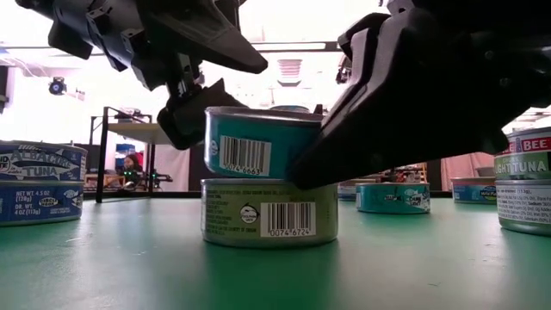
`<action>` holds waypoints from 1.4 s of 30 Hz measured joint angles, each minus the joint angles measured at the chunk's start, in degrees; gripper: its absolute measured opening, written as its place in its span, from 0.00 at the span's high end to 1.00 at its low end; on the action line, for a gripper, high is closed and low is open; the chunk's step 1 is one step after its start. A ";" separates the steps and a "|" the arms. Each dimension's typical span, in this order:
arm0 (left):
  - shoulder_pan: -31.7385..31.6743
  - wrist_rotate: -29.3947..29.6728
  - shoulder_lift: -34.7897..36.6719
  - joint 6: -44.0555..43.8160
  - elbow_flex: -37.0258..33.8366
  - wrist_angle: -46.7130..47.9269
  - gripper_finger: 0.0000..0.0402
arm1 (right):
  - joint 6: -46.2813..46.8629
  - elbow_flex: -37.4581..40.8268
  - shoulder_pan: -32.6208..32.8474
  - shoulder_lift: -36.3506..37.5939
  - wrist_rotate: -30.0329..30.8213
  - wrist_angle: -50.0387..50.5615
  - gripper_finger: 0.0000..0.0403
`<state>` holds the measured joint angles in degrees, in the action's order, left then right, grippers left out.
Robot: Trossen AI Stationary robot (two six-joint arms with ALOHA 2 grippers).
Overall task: Stack canned seafood by type on shelf
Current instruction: Put the center light blue tuna can on the shelf
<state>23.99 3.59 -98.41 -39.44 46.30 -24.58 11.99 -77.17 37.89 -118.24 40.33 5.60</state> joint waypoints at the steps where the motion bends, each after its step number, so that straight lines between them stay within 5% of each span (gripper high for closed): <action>1: 0.02 -0.42 0.00 0.65 0.34 0.01 0.42 | -0.02 0.05 0.00 0.00 0.39 0.24 0.98; 27: 0.60 -7.66 0.13 6.04 3.00 -3.38 0.43 | -0.17 0.04 -1.84 0.03 4.51 2.48 0.98; 42: 0.37 -5.15 -0.17 5.85 2.72 0.28 0.43 | -2.12 -0.35 -2.21 0.90 3.75 2.50 0.98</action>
<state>24.36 -1.56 -98.58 -33.59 49.01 -24.30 9.87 -77.52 35.68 -117.34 44.08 8.10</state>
